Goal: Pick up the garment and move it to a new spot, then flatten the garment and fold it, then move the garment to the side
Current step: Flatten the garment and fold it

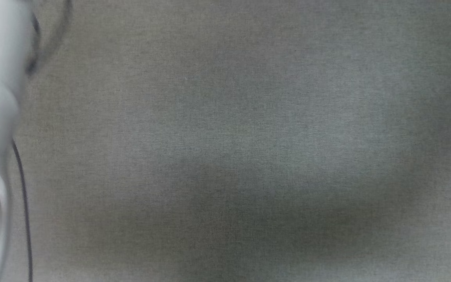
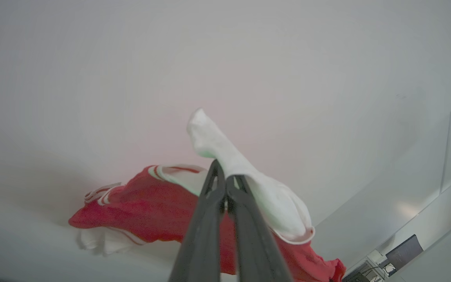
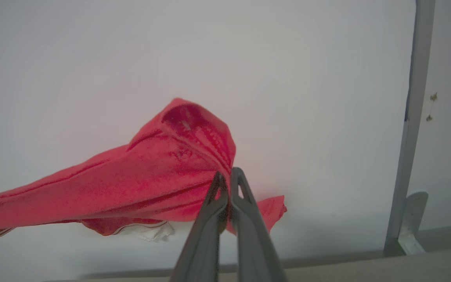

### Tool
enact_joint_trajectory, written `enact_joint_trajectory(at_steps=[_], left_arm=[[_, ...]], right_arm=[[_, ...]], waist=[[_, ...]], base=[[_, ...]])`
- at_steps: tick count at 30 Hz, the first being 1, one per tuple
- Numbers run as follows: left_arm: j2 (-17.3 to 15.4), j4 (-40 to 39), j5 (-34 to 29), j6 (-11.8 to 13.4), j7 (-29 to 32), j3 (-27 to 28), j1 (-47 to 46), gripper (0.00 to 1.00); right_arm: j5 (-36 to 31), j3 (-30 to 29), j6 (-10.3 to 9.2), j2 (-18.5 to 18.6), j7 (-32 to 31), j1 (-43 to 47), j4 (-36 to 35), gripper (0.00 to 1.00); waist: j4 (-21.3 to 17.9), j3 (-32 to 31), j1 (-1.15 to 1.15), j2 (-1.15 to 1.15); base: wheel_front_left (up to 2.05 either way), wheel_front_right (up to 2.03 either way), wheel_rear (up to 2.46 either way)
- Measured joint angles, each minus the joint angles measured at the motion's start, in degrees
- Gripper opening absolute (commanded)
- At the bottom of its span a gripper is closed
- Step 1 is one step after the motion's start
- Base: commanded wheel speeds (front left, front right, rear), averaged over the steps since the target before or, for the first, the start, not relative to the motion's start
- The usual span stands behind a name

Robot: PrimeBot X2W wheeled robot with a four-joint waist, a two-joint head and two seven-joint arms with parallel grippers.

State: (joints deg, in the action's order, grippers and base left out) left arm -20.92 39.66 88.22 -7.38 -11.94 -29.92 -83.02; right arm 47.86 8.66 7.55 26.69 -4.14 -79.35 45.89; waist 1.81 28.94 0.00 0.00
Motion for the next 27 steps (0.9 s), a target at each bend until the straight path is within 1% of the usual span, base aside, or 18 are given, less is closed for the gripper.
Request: enact_joint_trajectory(at_steps=[3,6,8,9,10,12,14,18,21,25,27], left_arm=[[-0.73,-3.87,2.01,0.00,0.57,0.10,8.09,0.00],[-1.12,-8.69,3.70,-0.01,1.26,-0.62,16.89,0.00],[-1.90,-11.88,3.61,-0.01,1.45,-1.65,23.21,0.00],[-1.90,-11.88,3.61,-0.01,1.45,-1.65,23.21,0.00],[-2.33,-13.41,3.85,0.00,1.42,-1.74,26.08,0.00],[-3.56,-16.94,3.18,-0.01,0.81,-2.59,31.23,0.00],[-4.87,-19.94,1.22,-0.01,-0.33,-3.56,36.42,0.00],[-7.30,-26.75,-0.57,-0.01,-1.57,-5.56,45.84,0.00],[-9.73,-30.06,-1.68,-0.01,-2.10,-6.68,52.41,0.00],[-12.91,-34.85,-2.98,-0.01,-2.49,-8.50,59.49,0.00],[-13.47,-37.07,-3.09,-0.01,-2.72,-8.46,62.47,0.00]], right_arm=[[2.45,1.32,-0.01,0.31,-1.18,5.16,-0.69,0.00],[5.02,2.49,-0.01,1.76,-1.94,11.67,-2.59,0.00],[6.76,3.38,-0.05,2.74,-2.54,16.60,-4.92,0.00],[6.76,3.38,-0.05,2.74,-2.54,16.60,-4.92,0.00],[7.86,3.68,-0.04,3.22,-3.04,18.98,-6.17,0.00],[10.04,4.11,-0.05,4.52,-3.68,23.88,-9.67,0.00],[12.99,3.79,-0.04,5.92,-4.46,29.26,-13.65,0.00],[16.45,3.36,-0.07,8.82,-6.36,39.86,-21.74,0.00],[18.37,2.24,-0.07,9.92,-8.25,47.46,-26.72,0.00],[19.56,-0.13,-0.07,10.60,-10.37,55.31,-32.64,0.00],[20.20,-2.08,-0.05,10.77,-11.18,59.21,-35.01,0.00]], waist=[[0.21,0.65,-0.01,0.00],[0.60,1.21,0.00,0.00],[0.88,1.28,0.00,0.00],[0.88,1.28,0.00,0.00],[0.99,1.17,0.00,0.00],[1.16,0.79,0.00,0.00],[1.42,0.08,0.00,0.00],[1.74,-1.69,0.00,0.00],[1.69,-3.35,0.00,0.00],[1.24,-5.47,0.00,0.00],[1.06,-6.33,-0.01,0.00]], base=[[0.00,0.00,0.00],[0.00,0.00,0.00],[0.00,0.00,0.00],[0.00,0.00,0.00],[0.00,0.00,0.00],[0.00,0.00,0.00],[0.00,0.00,0.00],[0.00,0.00,0.00],[0.00,0.00,0.00],[0.00,0.00,0.00],[0.00,0.00,0.00]])
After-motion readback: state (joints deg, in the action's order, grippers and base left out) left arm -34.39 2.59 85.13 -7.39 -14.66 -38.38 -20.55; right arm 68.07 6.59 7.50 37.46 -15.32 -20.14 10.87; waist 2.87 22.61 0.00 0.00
